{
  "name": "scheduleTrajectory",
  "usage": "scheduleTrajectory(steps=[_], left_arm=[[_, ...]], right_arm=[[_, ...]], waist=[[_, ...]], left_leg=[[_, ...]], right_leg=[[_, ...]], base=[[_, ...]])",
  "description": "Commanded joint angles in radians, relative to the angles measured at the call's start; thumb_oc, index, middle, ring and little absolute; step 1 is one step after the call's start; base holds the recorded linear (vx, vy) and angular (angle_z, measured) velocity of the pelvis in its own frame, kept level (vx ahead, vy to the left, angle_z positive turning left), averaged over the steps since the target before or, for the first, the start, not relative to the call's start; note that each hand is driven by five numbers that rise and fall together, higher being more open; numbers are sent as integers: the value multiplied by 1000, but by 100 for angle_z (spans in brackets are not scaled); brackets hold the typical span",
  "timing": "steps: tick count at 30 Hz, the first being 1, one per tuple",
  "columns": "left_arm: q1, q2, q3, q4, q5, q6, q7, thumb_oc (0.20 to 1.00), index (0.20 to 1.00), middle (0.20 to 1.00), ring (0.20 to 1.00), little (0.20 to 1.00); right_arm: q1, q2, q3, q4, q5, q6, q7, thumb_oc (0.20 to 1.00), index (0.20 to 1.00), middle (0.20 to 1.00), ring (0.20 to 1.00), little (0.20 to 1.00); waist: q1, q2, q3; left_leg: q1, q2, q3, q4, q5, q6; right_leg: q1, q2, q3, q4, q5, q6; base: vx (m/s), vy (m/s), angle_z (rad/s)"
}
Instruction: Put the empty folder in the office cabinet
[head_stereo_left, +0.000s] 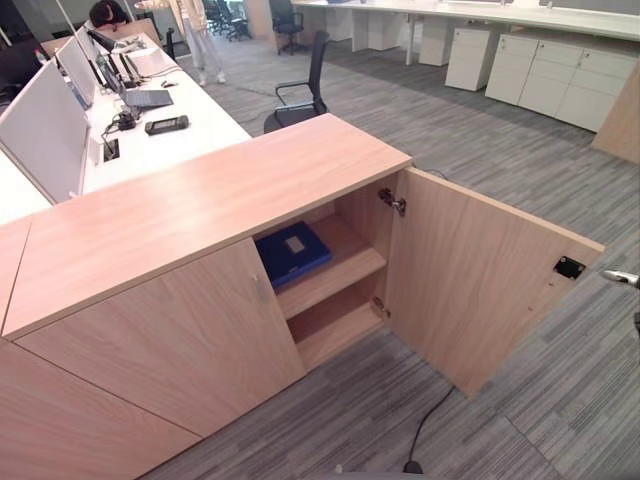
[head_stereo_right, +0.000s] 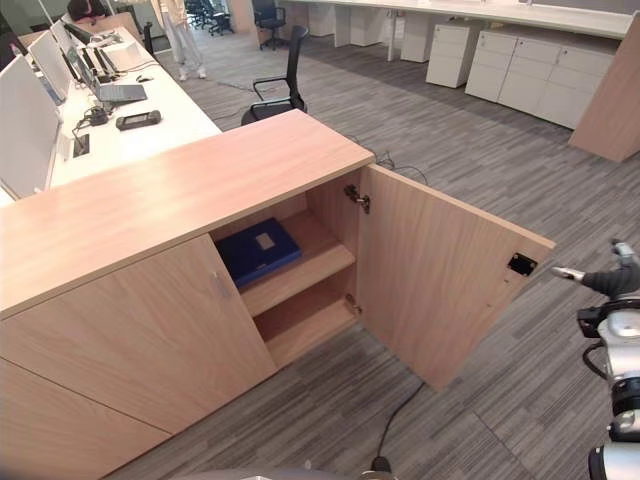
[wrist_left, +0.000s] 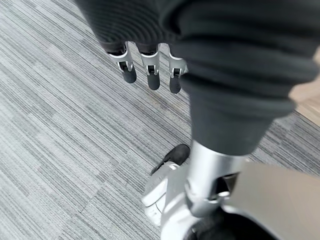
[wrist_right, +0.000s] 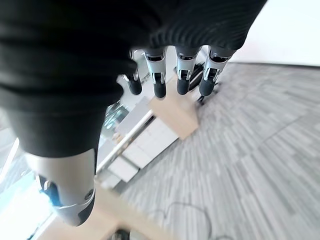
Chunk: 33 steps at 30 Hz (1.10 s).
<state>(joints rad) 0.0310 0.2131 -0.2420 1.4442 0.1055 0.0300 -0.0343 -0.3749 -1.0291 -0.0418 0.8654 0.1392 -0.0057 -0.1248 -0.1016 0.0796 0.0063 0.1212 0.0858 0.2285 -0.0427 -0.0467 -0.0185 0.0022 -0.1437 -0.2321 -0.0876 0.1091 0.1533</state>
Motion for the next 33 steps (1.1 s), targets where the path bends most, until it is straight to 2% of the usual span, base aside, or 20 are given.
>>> scheduleTrajectory(steps=[1,5,10,17,20,22,24,26,28,33], left_arm=[[-37,87,23,53,-28,-16,0,1000,1000,1000,1000,1000],[-39,93,11,61,-26,-19,5,1000,1000,1000,1000,1000],[-41,105,-18,58,-16,-29,-3,1000,1000,1000,1000,1000],[-38,108,-37,78,-7,-26,-3,1000,1000,1000,1000,1000],[-42,110,-36,95,0,-20,-4,1000,1000,1000,1000,1000],[-52,116,-34,117,20,-4,-15,1000,1000,1000,1000,1000],[-56,117,-33,124,24,1,-18,1000,1000,1000,1000,1000],[-69,121,-28,131,30,8,-20,1000,1000,1000,1000,1000],[-85,125,-20,137,31,16,-26,1000,1000,1000,1000,1000],[-102,100,2,118,48,15,-19,1000,1000,1000,1000,1000]], right_arm=[[-78,44,73,5,51,-43,3,1000,1000,1000,1000,1000],[-131,105,143,-12,152,-74,47,1000,1000,1000,1000,1000],[-164,200,251,46,259,-81,154,1000,1000,1000,1000,1000],[-195,351,329,95,350,-82,199,1000,1000,1000,1000,1000],[-180,420,362,138,332,-55,220,1000,1000,1000,1000,1000],[-152,503,458,191,202,1,276,1000,1000,1000,1000,1000],[-146,528,481,197,176,14,285,1000,1000,1000,1000,1000],[-135,568,560,147,117,30,333,1000,1000,1000,1000,1000],[-118,579,660,8,121,42,390,1000,1000,1000,1000,1000],[-67,582,869,-494,530,74,521,1000,1000,1000,1000,1000]], waist=[[30,-150,-45],[38,-156,-46],[53,-160,-50],[73,-162,-59],[77,-163,-64],[79,-170,-65],[79,-171,-65],[76,-173,-61],[68,-176,-57],[62,-176,-41]], left_leg=[[24,-33,-15,-17,-57,-13],[22,-21,-19,-21,-46,-25],[30,-11,-24,-32,-36,-37],[37,-6,-35,-39,-30,-41],[37,-7,-38,-41,-28,-41],[39,-9,-43,-43,-27,-39],[39,-9,-45,-43,-27,-38],[37,-9,-43,-43,-24,-37],[34,-9,-42,-44,-23,-38],[31,-4,-37,-45,-23,-42]], right_leg=[[-27,8,39,22,-15,-16],[-19,16,32,16,-24,-23],[6,25,20,5,-42,-30],[31,33,5,0,-57,-38],[34,34,1,0,-60,-40],[37,35,-1,0,-62,-44],[37,35,0,0,-62,-45],[35,36,2,0,-62,-47],[32,37,6,0,-62,-48],[25,36,5,3,-59,-48]], base=[[21,-97,1],[27,-83,2],[44,-62,5],[31,-29,2],[3,-2,-1],[0,0,0],[-10,-6,-5],[-24,-5,-5],[-37,-2,-26],[-34,11,-40]])
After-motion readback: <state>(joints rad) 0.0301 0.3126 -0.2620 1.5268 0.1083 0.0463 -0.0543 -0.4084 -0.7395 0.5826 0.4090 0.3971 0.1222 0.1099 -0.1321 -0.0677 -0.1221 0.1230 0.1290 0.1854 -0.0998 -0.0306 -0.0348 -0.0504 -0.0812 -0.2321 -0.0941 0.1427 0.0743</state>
